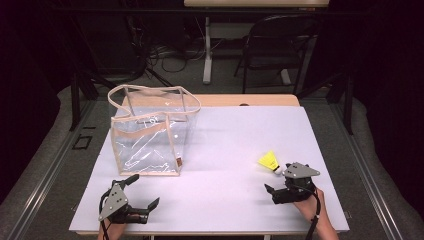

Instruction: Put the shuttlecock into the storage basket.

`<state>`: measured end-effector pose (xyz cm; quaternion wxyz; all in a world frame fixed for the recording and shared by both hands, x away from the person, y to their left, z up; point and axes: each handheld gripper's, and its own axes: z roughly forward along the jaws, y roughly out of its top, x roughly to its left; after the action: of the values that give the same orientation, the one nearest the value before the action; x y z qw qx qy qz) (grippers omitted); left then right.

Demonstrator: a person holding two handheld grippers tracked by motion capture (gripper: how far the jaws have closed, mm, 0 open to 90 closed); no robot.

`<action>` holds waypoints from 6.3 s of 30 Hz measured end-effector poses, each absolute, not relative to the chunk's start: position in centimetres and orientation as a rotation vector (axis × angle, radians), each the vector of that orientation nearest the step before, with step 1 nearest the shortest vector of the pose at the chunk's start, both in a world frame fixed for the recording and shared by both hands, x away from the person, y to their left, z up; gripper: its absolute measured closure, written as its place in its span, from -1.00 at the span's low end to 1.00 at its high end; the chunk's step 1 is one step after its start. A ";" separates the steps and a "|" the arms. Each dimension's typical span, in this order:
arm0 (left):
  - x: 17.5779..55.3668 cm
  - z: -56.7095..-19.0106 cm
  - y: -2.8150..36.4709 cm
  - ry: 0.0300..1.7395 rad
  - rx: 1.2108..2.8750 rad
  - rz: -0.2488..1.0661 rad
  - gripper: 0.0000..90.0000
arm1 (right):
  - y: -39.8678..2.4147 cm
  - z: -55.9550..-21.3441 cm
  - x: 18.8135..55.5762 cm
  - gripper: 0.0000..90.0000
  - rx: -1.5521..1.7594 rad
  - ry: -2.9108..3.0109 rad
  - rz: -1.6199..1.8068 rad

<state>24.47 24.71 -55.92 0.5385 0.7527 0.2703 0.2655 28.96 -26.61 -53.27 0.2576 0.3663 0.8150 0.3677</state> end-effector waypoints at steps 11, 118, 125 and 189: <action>24.5 -55.9 24.7 0.645 1.782 0.631 -1.00 | -26.7 -53.2 30.9 -1.00 1.023 2.270 0.912; 24.3 -55.7 24.8 0.629 1.775 0.631 -1.00 | -24.7 -49.3 35.6 0.43 1.101 2.490 0.450; 24.3 -55.7 24.8 0.631 1.773 0.632 -1.00 | -24.6 -48.4 35.6 0.43 1.080 2.487 0.452; 24.3 -55.7 25.0 0.631 1.761 0.639 -1.00 | -23.9 -41.8 34.9 0.44 1.016 2.431 0.482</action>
<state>24.30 25.00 -55.70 0.5502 0.7439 0.2664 0.2699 34.91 -23.93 -41.78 0.2294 0.3691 0.8835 0.1751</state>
